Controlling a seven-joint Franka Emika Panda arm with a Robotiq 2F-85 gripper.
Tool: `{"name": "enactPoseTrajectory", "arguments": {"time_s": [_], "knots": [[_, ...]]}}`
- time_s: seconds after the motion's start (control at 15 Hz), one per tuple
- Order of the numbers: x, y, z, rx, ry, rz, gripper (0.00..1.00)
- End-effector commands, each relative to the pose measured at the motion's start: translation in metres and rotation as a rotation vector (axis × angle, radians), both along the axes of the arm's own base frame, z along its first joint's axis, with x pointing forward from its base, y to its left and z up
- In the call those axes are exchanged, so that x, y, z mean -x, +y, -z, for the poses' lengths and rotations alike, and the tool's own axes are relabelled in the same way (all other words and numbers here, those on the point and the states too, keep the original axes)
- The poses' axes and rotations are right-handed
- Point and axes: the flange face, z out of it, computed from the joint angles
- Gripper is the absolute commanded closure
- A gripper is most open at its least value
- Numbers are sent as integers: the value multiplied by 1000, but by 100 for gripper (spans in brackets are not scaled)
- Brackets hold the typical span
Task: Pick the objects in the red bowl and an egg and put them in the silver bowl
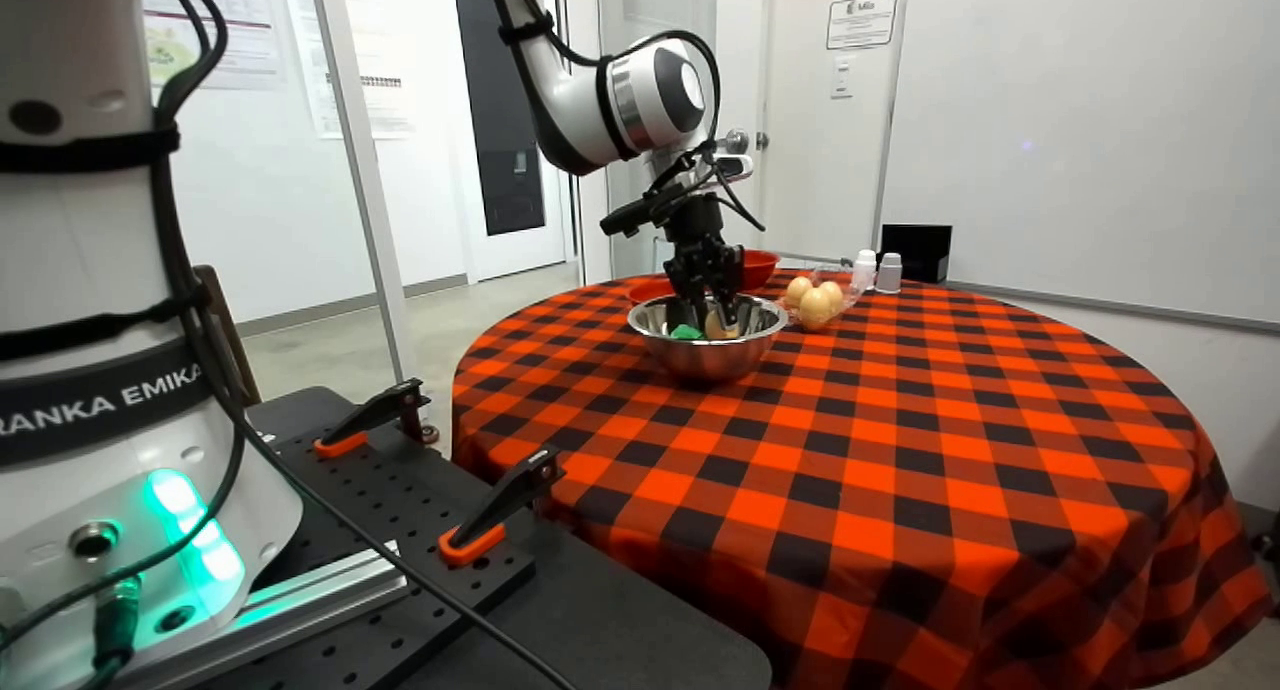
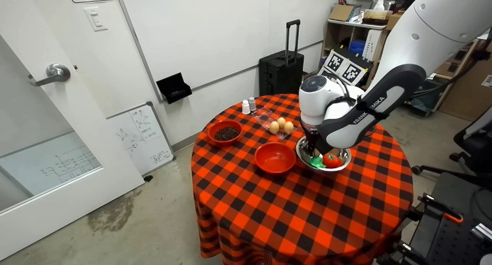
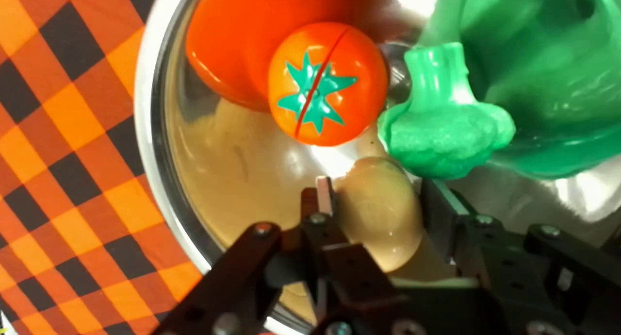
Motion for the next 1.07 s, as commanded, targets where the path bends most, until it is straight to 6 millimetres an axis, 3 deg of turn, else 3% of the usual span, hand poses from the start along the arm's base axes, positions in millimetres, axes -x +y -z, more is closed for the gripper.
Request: {"name": "enactPoseTrajectory", "arguments": {"time_s": [0.0, 0.07, 0.33, 0.6, 1.0], "knots": [[-8, 0, 11, 19, 5, -24, 28], [-8, 0, 12, 15, 6, -25, 27], [-11, 3, -5, -30, -42, -8, 1], [-10, 13, -46, -85, -142, -22, 0], [11, 29, -117, -213, -206, -38, 0]]}}
